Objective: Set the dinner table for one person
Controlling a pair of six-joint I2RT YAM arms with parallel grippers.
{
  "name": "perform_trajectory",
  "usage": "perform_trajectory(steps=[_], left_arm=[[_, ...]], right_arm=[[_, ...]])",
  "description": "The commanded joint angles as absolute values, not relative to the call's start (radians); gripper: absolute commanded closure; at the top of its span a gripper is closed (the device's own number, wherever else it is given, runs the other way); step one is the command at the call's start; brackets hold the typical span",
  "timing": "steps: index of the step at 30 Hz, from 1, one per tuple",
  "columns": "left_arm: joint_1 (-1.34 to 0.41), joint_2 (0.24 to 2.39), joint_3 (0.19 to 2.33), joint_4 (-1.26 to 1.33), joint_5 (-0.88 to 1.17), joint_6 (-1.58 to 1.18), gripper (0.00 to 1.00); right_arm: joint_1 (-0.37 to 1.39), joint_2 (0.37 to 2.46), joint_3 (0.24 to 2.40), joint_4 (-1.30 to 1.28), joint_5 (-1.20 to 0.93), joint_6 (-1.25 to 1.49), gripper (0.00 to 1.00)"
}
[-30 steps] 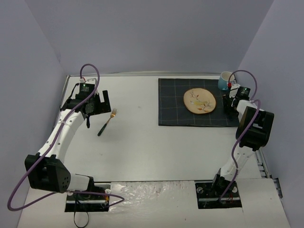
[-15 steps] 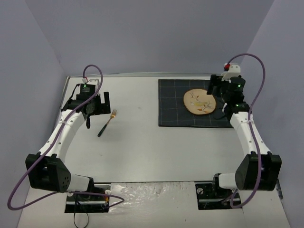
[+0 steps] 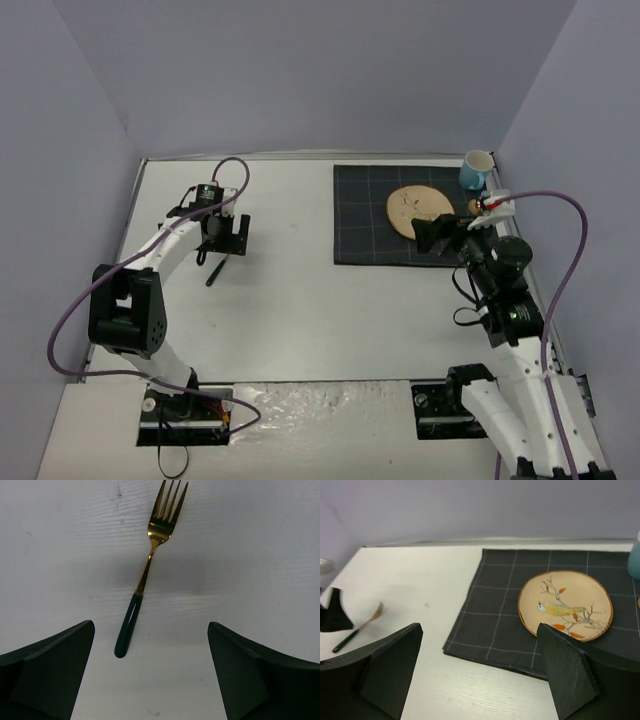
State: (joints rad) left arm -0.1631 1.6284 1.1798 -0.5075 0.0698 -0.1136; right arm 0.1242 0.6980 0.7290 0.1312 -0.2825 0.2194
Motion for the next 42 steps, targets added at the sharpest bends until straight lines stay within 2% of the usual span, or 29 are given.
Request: perform_trajectory(steps=[1, 11, 19, 24, 32, 39, 42], left_arm=[[-0.125, 1.74, 1.254, -0.49, 0.154, -0.044, 0.11], [-0.092, 1.803, 1.22, -0.481, 0.163, -0.01, 0.26], [-0.101, 1.84, 1.198, -0.505, 0.228, -0.016, 0.66], [-0.133, 1.851, 1.2, -0.523, 0.233, -0.038, 0.98], [-0.301, 1.815, 1.339, -0.6, 0.148, -0.233, 1.0], [-0.524, 1.85, 1.648, -0.608, 0.02, -0.591, 1.0], [-0.612, 1.942, 1.797, -0.632, -0.027, -0.684, 1.0]], right_arm=[[0.126, 0.59, 0.695, 0.131, -0.359, 0.271, 0.04], [0.13, 0.509, 0.68, 0.092, -0.4, 0.261, 0.03], [0.143, 0.474, 0.678, 0.089, -0.388, 0.239, 0.03], [0.145, 0.469, 0.687, 0.087, -0.392, 0.236, 0.03], [0.147, 0.458, 0.698, 0.068, -0.39, 0.251, 0.03], [0.148, 0.467, 0.733, 0.028, -0.375, 0.277, 0.03], [0.149, 0.469, 0.738, 0.017, -0.368, 0.281, 0.03]])
